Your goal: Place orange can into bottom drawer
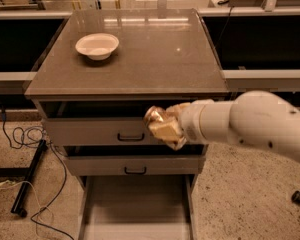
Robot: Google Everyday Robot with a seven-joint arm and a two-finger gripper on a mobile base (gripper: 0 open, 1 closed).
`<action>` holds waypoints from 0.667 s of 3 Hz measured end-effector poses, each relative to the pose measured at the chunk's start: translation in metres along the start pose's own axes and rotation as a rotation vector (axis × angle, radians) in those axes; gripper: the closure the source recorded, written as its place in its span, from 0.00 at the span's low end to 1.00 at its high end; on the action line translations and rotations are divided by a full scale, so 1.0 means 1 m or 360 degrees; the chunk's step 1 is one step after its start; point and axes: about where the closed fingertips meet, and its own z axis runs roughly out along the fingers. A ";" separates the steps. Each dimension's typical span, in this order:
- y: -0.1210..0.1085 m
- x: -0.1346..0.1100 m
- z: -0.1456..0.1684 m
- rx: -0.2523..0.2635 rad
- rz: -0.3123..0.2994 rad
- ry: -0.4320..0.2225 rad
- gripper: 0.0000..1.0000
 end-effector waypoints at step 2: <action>0.044 0.066 0.015 -0.0063 0.0106 0.0071 1.00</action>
Offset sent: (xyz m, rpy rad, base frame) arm -0.0555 0.0070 -0.0805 0.0287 0.1104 -0.0146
